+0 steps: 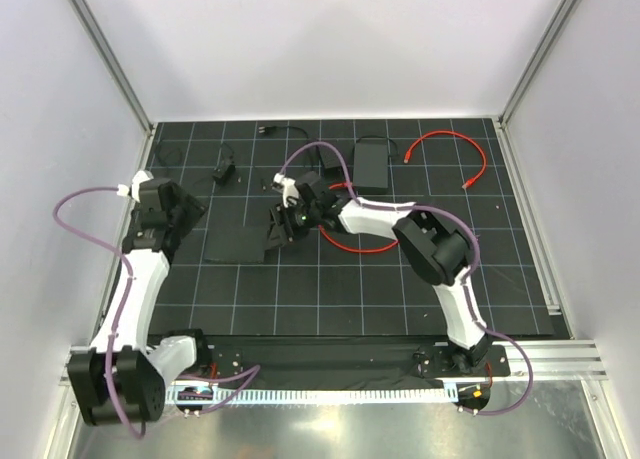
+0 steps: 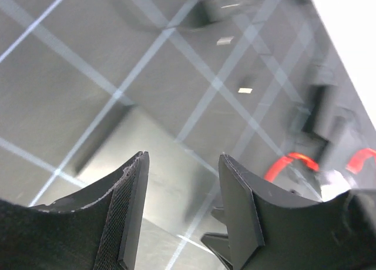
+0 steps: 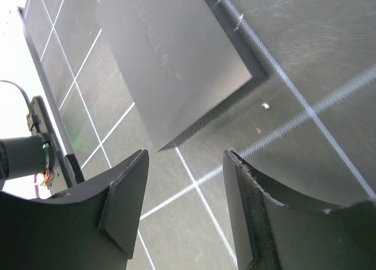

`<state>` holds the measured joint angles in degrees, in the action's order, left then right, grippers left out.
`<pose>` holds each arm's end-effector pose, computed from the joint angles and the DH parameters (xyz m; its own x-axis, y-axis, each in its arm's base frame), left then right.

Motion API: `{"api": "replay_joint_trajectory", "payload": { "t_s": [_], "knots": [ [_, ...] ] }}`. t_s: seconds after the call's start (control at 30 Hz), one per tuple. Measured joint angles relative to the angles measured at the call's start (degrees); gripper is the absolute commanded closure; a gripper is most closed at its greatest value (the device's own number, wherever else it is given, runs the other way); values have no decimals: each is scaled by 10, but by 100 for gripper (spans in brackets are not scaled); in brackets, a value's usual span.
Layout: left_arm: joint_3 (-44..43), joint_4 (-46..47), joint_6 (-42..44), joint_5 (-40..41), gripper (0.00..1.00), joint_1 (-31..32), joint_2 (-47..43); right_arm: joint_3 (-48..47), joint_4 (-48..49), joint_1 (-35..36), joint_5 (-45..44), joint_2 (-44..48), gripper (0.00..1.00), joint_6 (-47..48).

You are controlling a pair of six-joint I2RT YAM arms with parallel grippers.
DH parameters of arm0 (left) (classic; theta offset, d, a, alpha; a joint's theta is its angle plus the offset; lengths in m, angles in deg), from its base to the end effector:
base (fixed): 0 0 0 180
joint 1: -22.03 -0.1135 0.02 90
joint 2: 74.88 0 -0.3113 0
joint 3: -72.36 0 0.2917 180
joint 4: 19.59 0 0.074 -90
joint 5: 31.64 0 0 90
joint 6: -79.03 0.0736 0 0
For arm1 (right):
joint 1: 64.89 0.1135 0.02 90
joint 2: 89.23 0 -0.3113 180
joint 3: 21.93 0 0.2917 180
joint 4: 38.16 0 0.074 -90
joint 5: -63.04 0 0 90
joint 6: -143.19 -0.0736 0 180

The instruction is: Pull the plug from the switch port

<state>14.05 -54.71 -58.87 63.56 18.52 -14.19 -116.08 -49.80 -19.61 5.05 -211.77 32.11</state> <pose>0.2750 0.0236 0.2832 -0.3089 -0.7593 -0.5728 -0.5398 0.6358 -0.5517 0.3582 0.4172 0.1495 -0.7417 -0.3156 -0.5918 -0.6659 0.4520 0.5935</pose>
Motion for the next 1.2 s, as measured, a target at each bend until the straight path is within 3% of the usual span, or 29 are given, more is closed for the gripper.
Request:
{"api": "replay_joint_trajectory", "payload": {
  "t_s": [0.2,0.33,0.47,0.73,0.97,1.2],
  "knots": [
    [-48,14,21,-94,45,14,-44,25,-3,-4,-147,88,37,-5],
    [-83,40,21,-139,45,53,-15,19,-21,-21,-275,117,35,-9],
    [-107,93,21,-172,44,93,37,-16,-62,-69,-333,104,34,-11],
    [-156,282,27,-193,50,185,219,-111,-89,-197,-369,51,38,10],
    [-158,401,8,-193,53,215,334,-115,-94,-194,-356,11,43,59],
    [-140,453,8,-193,55,230,381,-143,-113,-189,-336,-51,51,66]
  ]
}}
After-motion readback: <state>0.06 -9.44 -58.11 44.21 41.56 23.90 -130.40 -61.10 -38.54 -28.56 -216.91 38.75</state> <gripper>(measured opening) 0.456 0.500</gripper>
